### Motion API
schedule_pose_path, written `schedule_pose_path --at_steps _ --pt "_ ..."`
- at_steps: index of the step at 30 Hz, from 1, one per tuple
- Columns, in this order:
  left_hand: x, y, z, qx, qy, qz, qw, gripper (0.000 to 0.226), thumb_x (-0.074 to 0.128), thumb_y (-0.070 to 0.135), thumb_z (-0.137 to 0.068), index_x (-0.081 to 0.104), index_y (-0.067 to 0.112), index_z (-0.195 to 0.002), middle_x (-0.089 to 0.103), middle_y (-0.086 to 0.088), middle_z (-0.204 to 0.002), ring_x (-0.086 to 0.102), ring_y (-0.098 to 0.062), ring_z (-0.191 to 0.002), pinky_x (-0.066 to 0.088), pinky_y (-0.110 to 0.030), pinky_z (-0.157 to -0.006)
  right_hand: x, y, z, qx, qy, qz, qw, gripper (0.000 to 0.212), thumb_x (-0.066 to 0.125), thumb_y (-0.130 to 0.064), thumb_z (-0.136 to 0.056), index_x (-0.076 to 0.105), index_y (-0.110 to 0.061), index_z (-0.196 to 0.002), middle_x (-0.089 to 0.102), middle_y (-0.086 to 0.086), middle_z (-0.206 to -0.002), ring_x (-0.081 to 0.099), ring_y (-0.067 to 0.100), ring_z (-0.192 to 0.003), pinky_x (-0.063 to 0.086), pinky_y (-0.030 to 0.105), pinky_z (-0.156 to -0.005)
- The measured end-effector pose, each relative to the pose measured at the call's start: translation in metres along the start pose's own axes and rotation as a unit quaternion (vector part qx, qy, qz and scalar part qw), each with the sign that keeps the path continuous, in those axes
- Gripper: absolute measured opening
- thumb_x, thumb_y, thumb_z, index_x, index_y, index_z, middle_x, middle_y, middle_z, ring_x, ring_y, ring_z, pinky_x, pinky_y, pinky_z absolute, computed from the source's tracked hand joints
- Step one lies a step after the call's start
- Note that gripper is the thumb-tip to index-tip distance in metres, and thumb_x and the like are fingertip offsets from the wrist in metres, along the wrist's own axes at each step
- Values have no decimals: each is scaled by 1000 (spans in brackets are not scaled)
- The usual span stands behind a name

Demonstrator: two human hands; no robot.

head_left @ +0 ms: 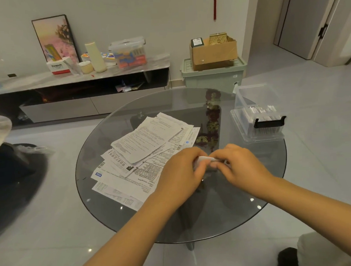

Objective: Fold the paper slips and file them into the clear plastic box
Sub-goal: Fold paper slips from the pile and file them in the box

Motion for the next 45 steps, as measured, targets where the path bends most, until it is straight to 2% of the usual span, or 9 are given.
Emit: schedule_pose_path --at_steps 5,12,20,25,29,32,36,40,45 --pt "-10 22 -7 -64 33 154 985 18 67 18 -84 65 31 -73 63 14 -66 55 5 -64 39 -7 -60 -34 -4 6 42 -9 -73 996 9 62 -23 -88 71 -25 -87 67 -3 -76 58 10 -69 43 22 -61" --pt "-9 53 -39 -15 60 144 988 11 63 12 -86 66 20 -79 62 10 -68 55 2 -68 39 -8 -62 -75 9 -7 88 -29 -135 986 8 64 -27 -86 72 -28 -86 70 -3 -74 64 12 -72 51 30 -68" --pt "0 58 -90 -40 -3 238 970 14 70 9 -80 70 23 -77 68 3 -73 60 -5 -68 50 -18 -66 -98 33 -22 126 17 -137 982 17 63 -27 -87 64 -36 -72 68 -3 -68 62 14 -67 46 27 -63" --pt "3 74 -127 -22 -29 256 966 18 75 10 -76 72 27 -71 70 -1 -73 65 -17 -72 53 -27 -71 -118 53 -28 148 53 -166 973 12 61 -26 -88 74 -25 -87 71 -1 -82 64 13 -78 54 33 -75" --pt "22 91 -163 16 -61 256 965 13 70 16 -83 70 28 -88 71 3 -84 65 -10 -79 52 -19 -72 -141 81 -34 208 156 -166 951 9 67 -24 -84 72 -31 -81 70 -5 -75 63 10 -72 48 24 -65" --pt "38 91 -177 51 -77 158 983 19 61 24 -90 62 23 -108 64 10 -102 58 -2 -94 41 -12 -81 -146 98 -34 267 227 -81 933 5 65 -23 -85 69 -24 -82 64 -7 -69 57 6 -64 41 17 -55" --pt "63 90 -179 202 -142 -30 969 24 45 35 -93 64 25 -103 62 15 -105 48 -5 -106 23 -30 -98 -144 115 -33 305 232 -22 923 7 63 -23 -85 67 -17 -84 60 -7 -68 54 9 -64 42 24 -56" --pt "79 90 -179 313 -184 -110 925 54 24 46 -82 62 25 -113 62 13 -113 46 -6 -108 22 -29 -91 -140 122 -31 315 240 -6 918 5 62 -20 -85 62 -15 -83 56 -9 -66 53 9 -63 40 21 -54" --pt "87 88 -181 368 -191 -150 898 58 18 43 -81 60 23 -116 61 9 -113 40 -10 -99 16 -24 -73 -133 122 -34 318 226 15 921 6 61 -20 -85 59 -14 -85 53 -7 -64 51 9 -61 42 27 -55"
Point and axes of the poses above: each hand's wrist, its own z-axis away from the middle knuckle, its own x-axis out of the palm, y = z × x, the point moved 3 cm from there along -z, towards the middle knuckle
